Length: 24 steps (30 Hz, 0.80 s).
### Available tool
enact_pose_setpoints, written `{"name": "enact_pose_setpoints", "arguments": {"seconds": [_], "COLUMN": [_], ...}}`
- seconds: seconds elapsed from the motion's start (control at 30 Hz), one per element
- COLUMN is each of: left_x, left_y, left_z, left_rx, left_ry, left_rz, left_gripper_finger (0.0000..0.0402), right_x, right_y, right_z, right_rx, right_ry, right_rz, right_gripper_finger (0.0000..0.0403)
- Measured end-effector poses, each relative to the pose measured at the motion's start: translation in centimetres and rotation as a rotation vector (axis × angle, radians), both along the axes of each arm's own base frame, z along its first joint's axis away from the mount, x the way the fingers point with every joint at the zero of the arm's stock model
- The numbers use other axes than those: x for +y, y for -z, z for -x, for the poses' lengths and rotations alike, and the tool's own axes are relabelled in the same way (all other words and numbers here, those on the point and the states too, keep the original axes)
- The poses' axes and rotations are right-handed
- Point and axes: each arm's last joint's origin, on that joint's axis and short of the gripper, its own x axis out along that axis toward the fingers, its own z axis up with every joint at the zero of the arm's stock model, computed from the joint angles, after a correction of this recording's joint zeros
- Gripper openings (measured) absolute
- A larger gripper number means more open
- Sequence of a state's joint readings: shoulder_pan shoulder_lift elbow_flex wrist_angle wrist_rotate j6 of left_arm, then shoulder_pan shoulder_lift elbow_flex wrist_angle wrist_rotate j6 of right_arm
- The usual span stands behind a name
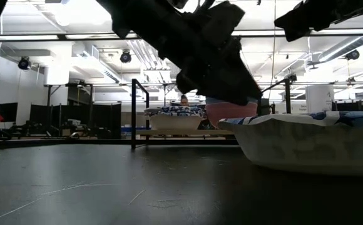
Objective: Place and stack bowls onto a shelf
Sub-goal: Stack the white and blue bowl on top of the white and blue bowl on the shelf
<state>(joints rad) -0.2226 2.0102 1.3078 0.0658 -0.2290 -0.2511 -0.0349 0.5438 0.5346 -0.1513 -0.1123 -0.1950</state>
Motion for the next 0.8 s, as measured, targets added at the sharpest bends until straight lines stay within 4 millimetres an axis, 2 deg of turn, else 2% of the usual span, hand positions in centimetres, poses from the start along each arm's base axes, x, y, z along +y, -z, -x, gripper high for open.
{"name": "enact_pose_setpoints", "arguments": {"seconds": [0.33, 0.6, 0.8], "left_x": [-0.2, -0.3, -0.4], "left_y": [2.0, 3.1, 3.1], "left_z": [0.6, 0.4, 0.4], "left_rx": [0.13, 0.158, 0.156], "left_ry": [0.0, -0.016, -0.031], "left_rz": [0.157, 0.237, 0.26], "left_gripper_finger": [0.0196, 0.0193, 0.0149], "right_x": [0.0, 0.0, 0.0], "right_y": [0.0, 0.0, -0.1], "right_z": [0.0, 0.0, 0.0], "right_rx": [-0.001, -0.004, -0.008], "right_ry": [-0.002, -0.002, -0.001], "right_rz": [0.007, 0.007, 0.008], "right_gripper_finger": [0.0009, 0.0009, 0.0009]}}
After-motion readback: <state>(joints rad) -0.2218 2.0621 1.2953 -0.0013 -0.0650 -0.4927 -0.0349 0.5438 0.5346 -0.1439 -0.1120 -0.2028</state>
